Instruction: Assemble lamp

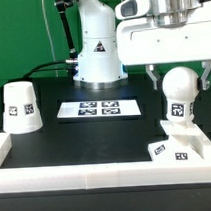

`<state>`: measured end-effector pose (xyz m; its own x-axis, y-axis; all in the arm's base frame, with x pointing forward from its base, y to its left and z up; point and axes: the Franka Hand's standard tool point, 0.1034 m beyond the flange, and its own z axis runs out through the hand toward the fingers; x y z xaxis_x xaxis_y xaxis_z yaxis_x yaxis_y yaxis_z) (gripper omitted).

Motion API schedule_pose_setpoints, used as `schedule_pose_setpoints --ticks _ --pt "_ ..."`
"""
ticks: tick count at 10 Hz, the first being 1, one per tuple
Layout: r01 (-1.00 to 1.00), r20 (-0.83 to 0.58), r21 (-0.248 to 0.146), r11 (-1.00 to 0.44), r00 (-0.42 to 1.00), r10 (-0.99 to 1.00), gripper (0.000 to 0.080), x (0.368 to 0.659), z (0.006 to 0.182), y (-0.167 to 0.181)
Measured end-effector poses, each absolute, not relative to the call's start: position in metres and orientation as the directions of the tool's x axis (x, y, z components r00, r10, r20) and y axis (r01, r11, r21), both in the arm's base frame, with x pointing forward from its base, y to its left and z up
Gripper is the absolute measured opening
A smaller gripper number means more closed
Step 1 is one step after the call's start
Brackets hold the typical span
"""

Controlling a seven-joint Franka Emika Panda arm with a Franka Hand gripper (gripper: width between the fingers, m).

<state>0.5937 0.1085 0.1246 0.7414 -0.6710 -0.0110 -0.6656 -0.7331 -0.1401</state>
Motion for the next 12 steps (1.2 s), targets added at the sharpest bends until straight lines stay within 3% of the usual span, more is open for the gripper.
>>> schedule_pose_setpoints --ticks 5,6,9,12 --pt "-0.913 -0.110 -0.133 -0.385 0.399 -0.910 0.0579 0.5932 0.1243 0.1130" --pt "-0.933 -0.119 -0.127 -0.337 0.352 -0.928 0.0649 0.5925 0.1242 0.1162" --pt "-0.874 -0.099 -0.143 -0.464 0.479 -0.872 0.0689 0.5928 0.1243 0.1159" --pt "-0.677 -0.036 -0.167 -0.717 0.731 -0.682 0.0698 0.5941 0.1240 0.1124"
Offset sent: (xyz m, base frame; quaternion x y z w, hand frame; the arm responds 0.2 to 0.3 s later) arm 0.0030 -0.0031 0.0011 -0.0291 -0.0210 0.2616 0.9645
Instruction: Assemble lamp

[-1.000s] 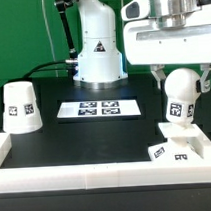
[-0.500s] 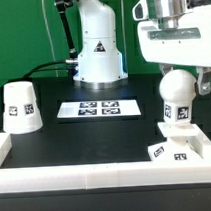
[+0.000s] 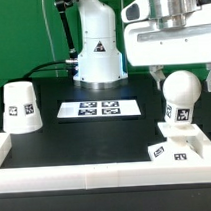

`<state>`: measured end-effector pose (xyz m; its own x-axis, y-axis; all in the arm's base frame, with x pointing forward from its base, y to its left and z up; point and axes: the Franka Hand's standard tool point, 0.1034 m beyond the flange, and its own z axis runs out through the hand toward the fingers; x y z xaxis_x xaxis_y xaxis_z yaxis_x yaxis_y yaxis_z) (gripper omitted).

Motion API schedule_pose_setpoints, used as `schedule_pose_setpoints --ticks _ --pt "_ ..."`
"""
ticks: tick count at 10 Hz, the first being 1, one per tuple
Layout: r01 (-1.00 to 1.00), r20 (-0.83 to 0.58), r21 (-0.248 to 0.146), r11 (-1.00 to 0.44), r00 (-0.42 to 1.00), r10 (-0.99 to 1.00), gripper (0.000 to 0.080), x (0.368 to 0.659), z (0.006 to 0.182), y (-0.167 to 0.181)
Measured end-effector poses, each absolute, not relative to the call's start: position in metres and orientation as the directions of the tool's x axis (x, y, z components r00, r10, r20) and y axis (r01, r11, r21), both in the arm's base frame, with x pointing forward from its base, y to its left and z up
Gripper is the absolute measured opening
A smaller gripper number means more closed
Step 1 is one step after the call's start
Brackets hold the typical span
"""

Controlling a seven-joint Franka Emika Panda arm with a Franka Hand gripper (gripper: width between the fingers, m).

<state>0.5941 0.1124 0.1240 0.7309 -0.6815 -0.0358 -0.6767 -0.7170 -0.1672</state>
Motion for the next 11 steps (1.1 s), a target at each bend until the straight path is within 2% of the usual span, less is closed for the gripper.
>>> schedule_pose_setpoints --ticks 2,4,8,9,10,11 --pt "-0.558 -0.006 -0.168 -0.813 0.825 -0.565 0.0698 0.592 0.121 0.109" --pt "-0.336 0.055 -0.158 -0.929 0.936 -0.348 0.0698 0.595 0.121 0.107" --pt "-0.076 0.097 -0.136 -0.988 0.991 -0.090 0.0698 0.595 0.121 0.106" --pt "0.022 0.111 -0.122 -0.992 0.994 0.008 0.0698 0.596 0.121 0.105" --pt "0.220 0.162 -0.068 -0.973 0.965 0.206 0.0698 0.602 0.123 0.103" --pt "0.308 0.179 -0.037 -0.951 0.938 0.297 0.0698 0.604 0.124 0.102"
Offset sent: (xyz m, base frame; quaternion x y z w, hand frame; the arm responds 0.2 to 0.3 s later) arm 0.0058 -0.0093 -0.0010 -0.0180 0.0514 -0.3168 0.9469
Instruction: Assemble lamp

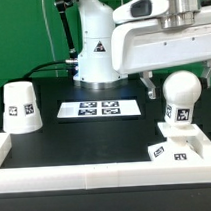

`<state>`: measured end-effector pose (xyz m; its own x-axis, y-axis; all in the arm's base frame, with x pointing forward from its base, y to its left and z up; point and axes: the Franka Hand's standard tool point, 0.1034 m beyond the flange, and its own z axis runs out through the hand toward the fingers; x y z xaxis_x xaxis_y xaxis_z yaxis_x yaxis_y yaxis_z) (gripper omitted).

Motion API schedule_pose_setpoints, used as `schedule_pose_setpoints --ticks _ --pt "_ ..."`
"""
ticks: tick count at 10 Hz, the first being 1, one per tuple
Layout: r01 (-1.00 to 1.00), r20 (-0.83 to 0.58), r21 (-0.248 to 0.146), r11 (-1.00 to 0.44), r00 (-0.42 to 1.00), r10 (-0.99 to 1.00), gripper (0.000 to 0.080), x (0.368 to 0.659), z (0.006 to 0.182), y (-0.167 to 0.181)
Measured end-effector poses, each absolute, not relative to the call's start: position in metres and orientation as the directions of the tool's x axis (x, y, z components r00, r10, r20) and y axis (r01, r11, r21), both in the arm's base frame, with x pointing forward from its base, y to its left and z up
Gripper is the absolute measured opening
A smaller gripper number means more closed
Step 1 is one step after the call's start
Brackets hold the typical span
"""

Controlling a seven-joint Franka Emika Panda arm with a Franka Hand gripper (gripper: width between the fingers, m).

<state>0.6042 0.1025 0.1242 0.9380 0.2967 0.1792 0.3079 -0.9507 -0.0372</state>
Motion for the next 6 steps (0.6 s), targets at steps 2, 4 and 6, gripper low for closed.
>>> schedule_pose_setpoints --ticks 2,4,6 --pt "0.536 0.199 0.050 -0.843 0.822 0.534 0.0698 0.6097 0.1276 0.1054" --pt "0.635 0.184 0.081 -0.768 0.748 0.638 0.0698 0.6091 0.1270 0.1077" --pt "0.725 0.148 0.098 -0.681 0.666 0.731 0.0698 0.6054 0.1238 0.1106"
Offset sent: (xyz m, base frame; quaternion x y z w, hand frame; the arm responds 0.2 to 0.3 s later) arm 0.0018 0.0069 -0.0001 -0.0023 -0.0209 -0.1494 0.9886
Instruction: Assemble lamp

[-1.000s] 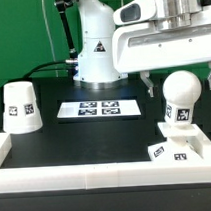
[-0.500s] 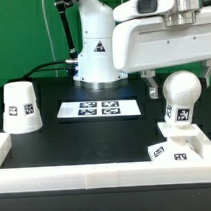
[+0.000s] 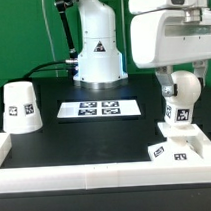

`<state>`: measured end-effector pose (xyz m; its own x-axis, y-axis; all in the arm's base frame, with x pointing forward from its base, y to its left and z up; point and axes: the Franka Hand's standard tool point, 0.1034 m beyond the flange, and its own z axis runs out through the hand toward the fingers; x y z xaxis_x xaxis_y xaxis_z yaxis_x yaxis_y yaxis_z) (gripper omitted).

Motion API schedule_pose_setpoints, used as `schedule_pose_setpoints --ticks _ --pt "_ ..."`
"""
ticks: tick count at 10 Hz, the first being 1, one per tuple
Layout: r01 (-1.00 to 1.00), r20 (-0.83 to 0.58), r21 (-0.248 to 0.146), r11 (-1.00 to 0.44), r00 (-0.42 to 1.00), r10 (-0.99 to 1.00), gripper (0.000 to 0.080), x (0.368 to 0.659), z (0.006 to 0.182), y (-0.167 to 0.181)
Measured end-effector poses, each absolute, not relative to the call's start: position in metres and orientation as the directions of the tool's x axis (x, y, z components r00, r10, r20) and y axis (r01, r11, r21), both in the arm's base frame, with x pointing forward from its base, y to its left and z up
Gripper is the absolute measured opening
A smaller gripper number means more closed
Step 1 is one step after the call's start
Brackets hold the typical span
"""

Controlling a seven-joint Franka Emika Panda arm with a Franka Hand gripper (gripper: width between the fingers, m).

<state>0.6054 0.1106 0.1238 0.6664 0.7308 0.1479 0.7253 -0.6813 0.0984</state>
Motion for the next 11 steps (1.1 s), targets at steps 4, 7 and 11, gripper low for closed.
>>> schedule_pose_setpoints --ticks 4,7,11 --pt "0.756 0.130 0.100 -0.647 0.635 0.762 0.0576 0.6031 0.1175 0.1090" --pt "0.736 0.133 0.095 -0.670 0.658 0.742 0.0576 0.6032 0.1175 0.1085" --pt "0.398 0.179 0.037 -0.917 0.900 0.398 0.0577 0.6038 0.1184 0.1044"
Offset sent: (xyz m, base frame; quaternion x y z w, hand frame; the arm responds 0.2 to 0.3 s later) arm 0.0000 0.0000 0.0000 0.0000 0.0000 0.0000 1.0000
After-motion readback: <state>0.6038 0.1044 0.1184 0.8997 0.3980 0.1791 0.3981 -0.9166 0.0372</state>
